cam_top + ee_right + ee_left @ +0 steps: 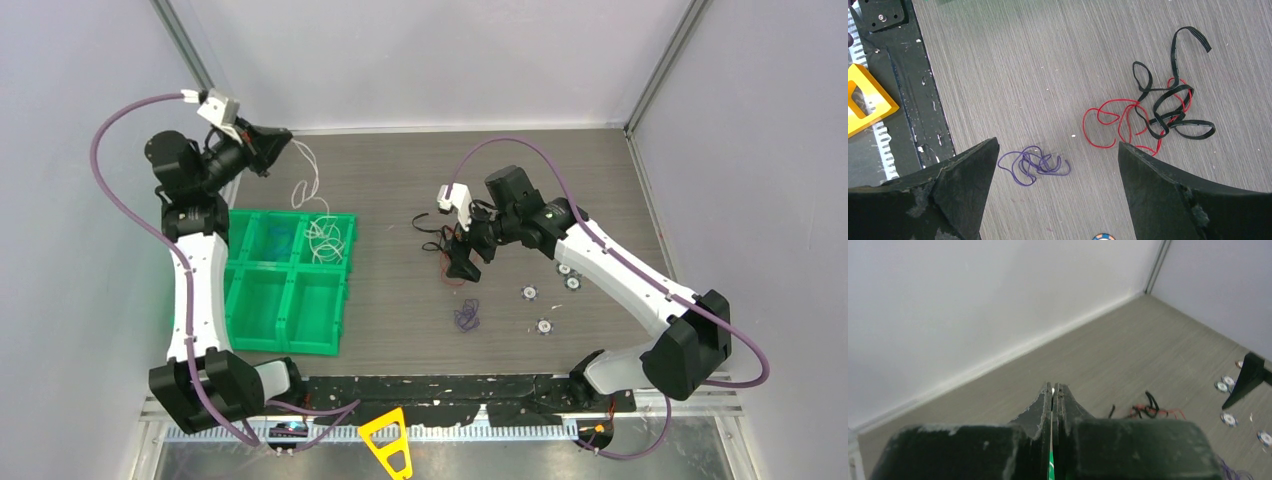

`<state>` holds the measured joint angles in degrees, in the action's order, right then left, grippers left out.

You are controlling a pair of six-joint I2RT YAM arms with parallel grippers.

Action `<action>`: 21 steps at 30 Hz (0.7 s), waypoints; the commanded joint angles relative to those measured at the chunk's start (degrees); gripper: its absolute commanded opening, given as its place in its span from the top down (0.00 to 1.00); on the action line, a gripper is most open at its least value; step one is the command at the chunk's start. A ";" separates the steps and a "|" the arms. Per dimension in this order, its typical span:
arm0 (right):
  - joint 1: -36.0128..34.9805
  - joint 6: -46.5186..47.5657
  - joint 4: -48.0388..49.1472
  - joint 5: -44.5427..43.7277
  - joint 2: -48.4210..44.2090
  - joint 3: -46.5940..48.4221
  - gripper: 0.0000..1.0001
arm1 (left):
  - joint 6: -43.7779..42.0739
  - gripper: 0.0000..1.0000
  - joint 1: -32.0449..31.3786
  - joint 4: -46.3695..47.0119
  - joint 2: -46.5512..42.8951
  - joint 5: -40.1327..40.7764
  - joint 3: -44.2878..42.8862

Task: Untangle the cables

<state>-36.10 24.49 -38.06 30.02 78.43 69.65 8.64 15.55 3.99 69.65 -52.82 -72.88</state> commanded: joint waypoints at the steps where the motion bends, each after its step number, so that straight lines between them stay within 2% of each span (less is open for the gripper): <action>1: 0.16 0.68 0.66 0.48 -0.27 1.62 0.05 | -3.97 1.00 0.45 -1.20 -1.23 -2.12 6.86; 8: 0.20 0.39 0.67 0.57 -0.22 0.63 0.05 | -0.34 1.00 0.19 -1.61 -3.72 -4.56 20.56; 11: 0.17 0.25 0.63 0.57 -0.12 0.66 0.05 | -0.55 1.00 0.19 -2.25 -4.16 -2.64 25.35; 21: 0.11 0.61 0.35 -0.02 -0.81 -0.19 0.05 | -17.19 1.00 0.14 -14.25 1.37 21.49 23.36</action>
<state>-36.10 24.62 -38.26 30.00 78.43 69.54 -0.43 15.51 -6.37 69.08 -42.68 -46.65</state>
